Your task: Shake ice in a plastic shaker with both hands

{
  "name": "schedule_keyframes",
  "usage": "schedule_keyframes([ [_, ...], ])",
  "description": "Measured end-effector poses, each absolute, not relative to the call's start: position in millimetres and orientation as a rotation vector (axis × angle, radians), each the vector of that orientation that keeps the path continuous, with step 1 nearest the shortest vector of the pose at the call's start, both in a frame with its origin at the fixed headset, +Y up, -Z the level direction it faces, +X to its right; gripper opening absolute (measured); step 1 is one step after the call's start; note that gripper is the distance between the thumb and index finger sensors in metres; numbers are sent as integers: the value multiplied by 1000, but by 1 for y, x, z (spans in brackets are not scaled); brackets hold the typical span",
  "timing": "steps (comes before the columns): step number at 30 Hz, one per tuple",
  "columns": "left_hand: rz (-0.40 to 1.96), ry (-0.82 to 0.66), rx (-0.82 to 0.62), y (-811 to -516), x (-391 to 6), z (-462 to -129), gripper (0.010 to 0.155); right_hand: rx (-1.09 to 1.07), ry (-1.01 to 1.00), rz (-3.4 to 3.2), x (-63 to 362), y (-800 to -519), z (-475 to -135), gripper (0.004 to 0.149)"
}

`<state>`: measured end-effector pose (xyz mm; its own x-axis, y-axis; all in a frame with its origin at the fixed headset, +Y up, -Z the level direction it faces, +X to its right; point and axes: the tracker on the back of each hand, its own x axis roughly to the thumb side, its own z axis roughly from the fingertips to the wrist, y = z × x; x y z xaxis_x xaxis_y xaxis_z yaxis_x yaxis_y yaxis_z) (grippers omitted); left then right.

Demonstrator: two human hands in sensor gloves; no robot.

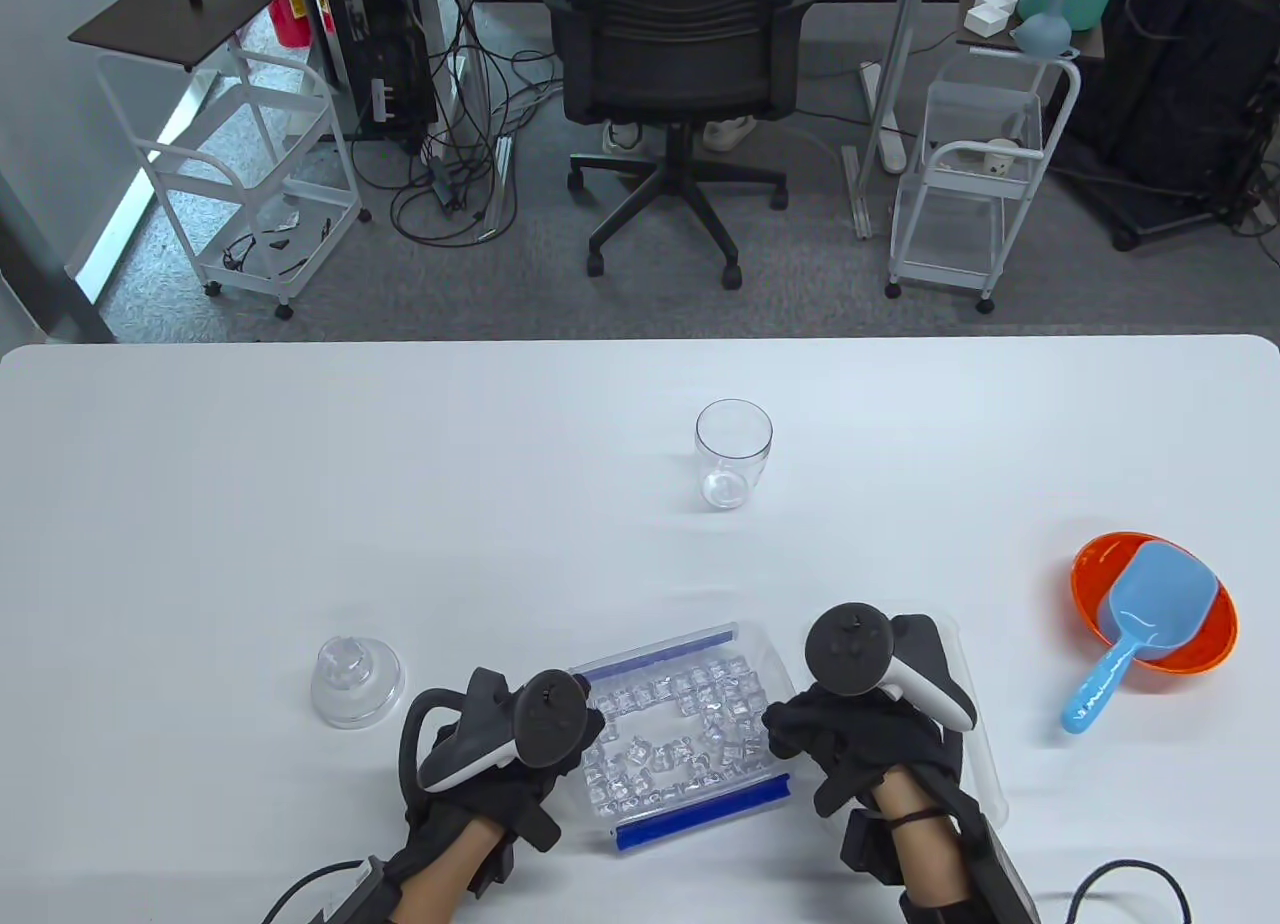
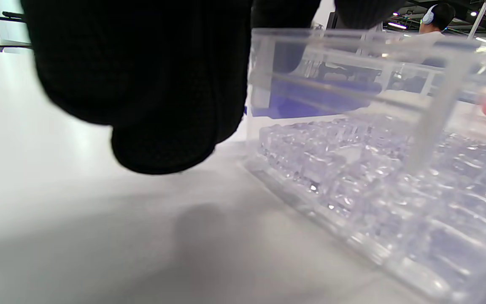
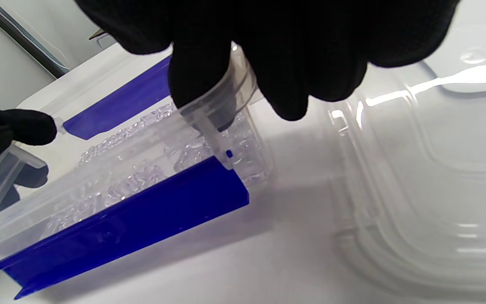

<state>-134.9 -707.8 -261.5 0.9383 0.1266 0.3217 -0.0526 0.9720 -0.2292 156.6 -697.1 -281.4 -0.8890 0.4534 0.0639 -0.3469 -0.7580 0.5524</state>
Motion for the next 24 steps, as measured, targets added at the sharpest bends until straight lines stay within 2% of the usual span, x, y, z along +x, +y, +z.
schedule_keyframes([
  [24,89,-349,-216,-713,-136,-265,44,336,867,2487,151,-701,-277,47],
])
